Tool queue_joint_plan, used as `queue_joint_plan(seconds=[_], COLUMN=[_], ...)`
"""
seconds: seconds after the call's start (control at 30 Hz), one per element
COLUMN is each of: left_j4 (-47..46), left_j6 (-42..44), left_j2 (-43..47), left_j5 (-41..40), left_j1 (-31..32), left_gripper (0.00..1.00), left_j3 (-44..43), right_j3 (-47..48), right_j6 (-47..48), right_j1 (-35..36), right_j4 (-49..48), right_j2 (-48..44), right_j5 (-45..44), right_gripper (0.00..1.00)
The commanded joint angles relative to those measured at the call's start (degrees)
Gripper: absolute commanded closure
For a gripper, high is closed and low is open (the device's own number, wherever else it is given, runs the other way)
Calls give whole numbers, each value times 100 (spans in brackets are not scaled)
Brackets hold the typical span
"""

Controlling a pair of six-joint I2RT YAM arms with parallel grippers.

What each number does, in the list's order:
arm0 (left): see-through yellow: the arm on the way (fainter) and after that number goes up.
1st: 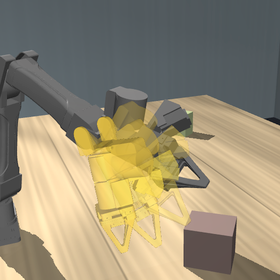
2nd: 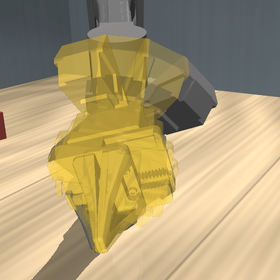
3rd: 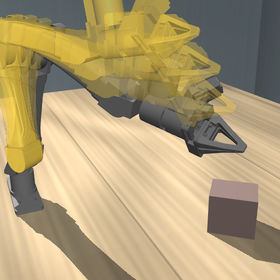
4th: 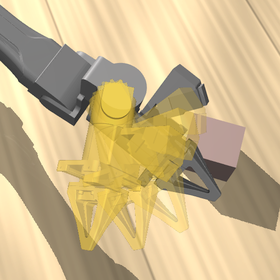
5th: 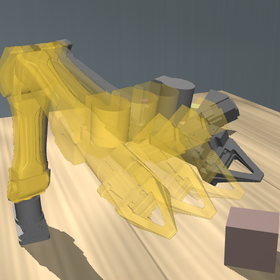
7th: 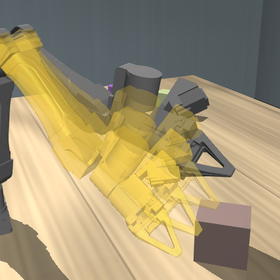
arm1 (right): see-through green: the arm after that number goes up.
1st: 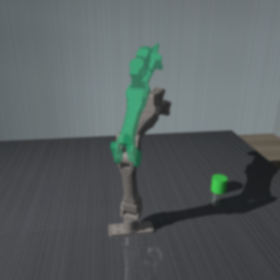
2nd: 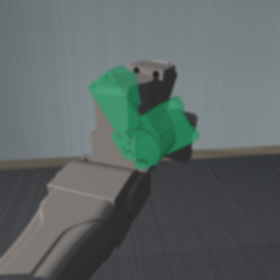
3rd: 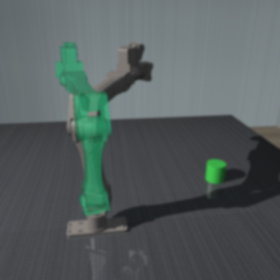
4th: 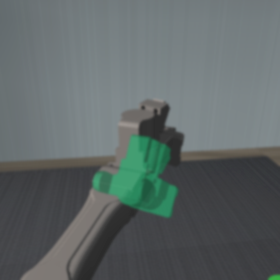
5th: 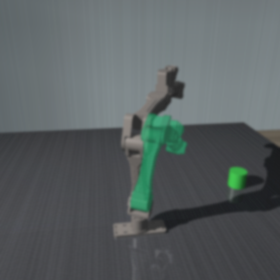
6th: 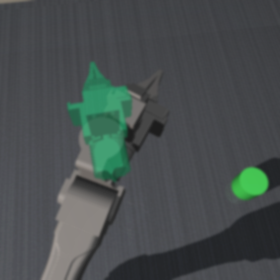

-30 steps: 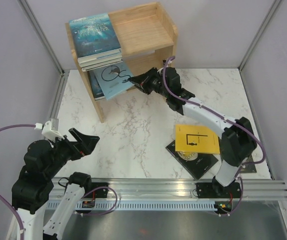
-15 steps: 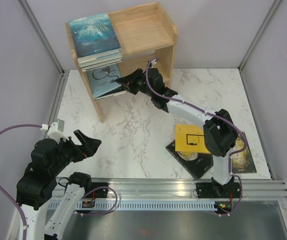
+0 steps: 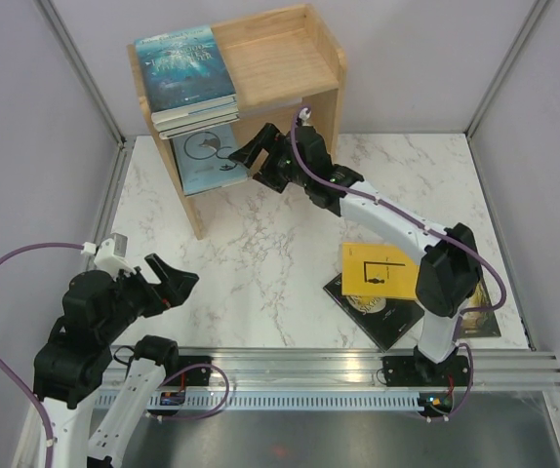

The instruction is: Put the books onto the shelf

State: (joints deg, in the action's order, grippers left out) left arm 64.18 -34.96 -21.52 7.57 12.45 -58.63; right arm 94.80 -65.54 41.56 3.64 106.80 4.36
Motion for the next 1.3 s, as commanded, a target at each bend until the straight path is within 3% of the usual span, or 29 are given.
queue_joint_plan(seconds=[0.0,0.13,0.23,0.37,0.47,0.6,0.7,0.87,1.13,1.27], left_j4=[-187,-266,-415,-1011,-1808,-2872,-3384,-3535,-3615,-3684], left_j6=[103,95,95,-54,-413,-898,-1039,-758,-626,-617], left_j2=[16,-2,-28,-221,-283,-405,-774,-1398,-1408,-1416], left_j5=[25,60,270,1321,2096,2555,2697,2688,2679,2653], left_j1=[-32,-32,-32,-32,-23,-23,29,100,91,91], left_gripper=[0,0,0,0,0,0,0,0,1,1], left_j3=[53,158,325,965,1599,2329,2514,2392,2637,2778], right_j3=[170,-101,-812,-2104,-3315,-4135,-4514,-4882,-5226,-5516], right_j6=[647,876,1086,1613,2018,2510,2800,2986,2687,2520], right_j1=[-157,-236,-306,-552,-1323,-2982,-4072,-5419,-5641,-5230], right_j4=[1094,1429,1508,1849,2393,2808,2853,2346,1342,972], right_j2=[-379,-747,-1230,-2741,-3735,-4387,-4309,-3343,-2199,-2173], right_j5=[-401,-568,-796,-1235,-1368,-1105,-692,-26,372,504], right_gripper=[2,2,2,2,2,2,2,2,6,8])
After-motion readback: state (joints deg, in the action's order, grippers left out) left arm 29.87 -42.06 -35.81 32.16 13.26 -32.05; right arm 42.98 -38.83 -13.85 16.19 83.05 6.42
